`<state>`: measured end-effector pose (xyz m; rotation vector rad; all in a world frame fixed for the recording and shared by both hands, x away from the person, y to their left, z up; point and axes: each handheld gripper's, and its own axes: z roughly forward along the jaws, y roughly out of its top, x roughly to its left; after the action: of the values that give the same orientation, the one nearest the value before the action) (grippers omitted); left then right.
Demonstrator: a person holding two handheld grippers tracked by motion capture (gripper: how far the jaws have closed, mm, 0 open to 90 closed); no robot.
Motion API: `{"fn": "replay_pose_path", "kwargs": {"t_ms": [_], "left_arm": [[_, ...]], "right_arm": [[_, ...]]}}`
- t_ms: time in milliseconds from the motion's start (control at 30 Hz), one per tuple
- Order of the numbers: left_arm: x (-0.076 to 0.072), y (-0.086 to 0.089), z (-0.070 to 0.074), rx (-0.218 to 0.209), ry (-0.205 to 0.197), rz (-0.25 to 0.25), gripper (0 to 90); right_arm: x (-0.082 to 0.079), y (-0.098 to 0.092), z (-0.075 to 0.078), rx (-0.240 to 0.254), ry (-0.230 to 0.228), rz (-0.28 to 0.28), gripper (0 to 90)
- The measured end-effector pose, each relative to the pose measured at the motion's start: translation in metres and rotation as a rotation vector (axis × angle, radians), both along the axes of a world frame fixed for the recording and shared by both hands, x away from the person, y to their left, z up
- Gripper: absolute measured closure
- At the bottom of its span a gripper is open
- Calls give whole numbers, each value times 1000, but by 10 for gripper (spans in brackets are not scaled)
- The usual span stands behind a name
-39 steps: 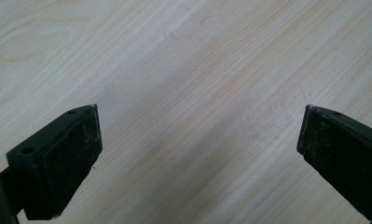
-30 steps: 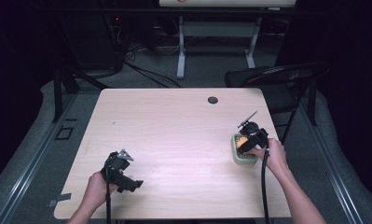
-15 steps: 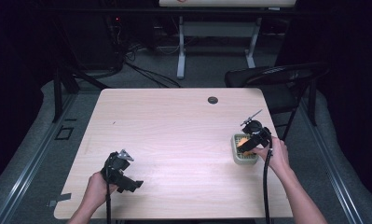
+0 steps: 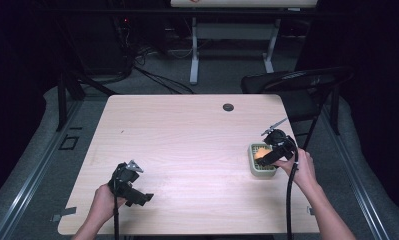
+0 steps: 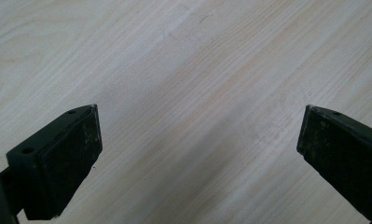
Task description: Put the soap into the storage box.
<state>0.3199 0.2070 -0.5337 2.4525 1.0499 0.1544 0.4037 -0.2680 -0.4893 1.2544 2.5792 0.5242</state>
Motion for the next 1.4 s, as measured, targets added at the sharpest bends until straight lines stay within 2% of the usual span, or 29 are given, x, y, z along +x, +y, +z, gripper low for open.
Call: {"fn": "replay_pose_path", "kwargs": {"t_ms": [267,300,333,367,600,667,800,900,933,1067,1167,1300,1400], "left_arm": [[0,1,1,-6,0,-3,1],[-1,1,2,-9,1,-4,0],[-1,1,2,-9,0,-8,1],[-1,1,2,-10,-2,-9,1],[-1,2,2,-9,2,-2,1],[-1,1,2,-5,-1,-5,1],[-1,2,2,-6,2,-3,1],[-1,1,2,-4,1,-4,1],[-1,1,2,-4,1,-4,1],[-1,2,2,-6,1,-2,1],[-1,1,2,-5,1,0,1],[-1,1,2,-6,2,-7,1],[-1,1,2,-5,0,-6,1]], "right_arm": [[-18,6,9,1,-39,28,32],[-20,7,9,17,-39,27,26],[-22,7,10,3,-43,32,6],[-24,8,10,9,-46,33,0],[-36,19,10,-10,-45,74,0],[-38,21,9,8,-51,76,0],[-50,27,6,-28,-34,110,0],[-58,30,4,-26,-38,130,0],[-62,31,3,-10,-38,131,0],[-72,32,-2,-28,-30,147,0],[-84,32,-7,-39,-14,161,0],[-91,33,-13,-41,7,170,0],[-100,36,-21,-67,28,178,0]]}}
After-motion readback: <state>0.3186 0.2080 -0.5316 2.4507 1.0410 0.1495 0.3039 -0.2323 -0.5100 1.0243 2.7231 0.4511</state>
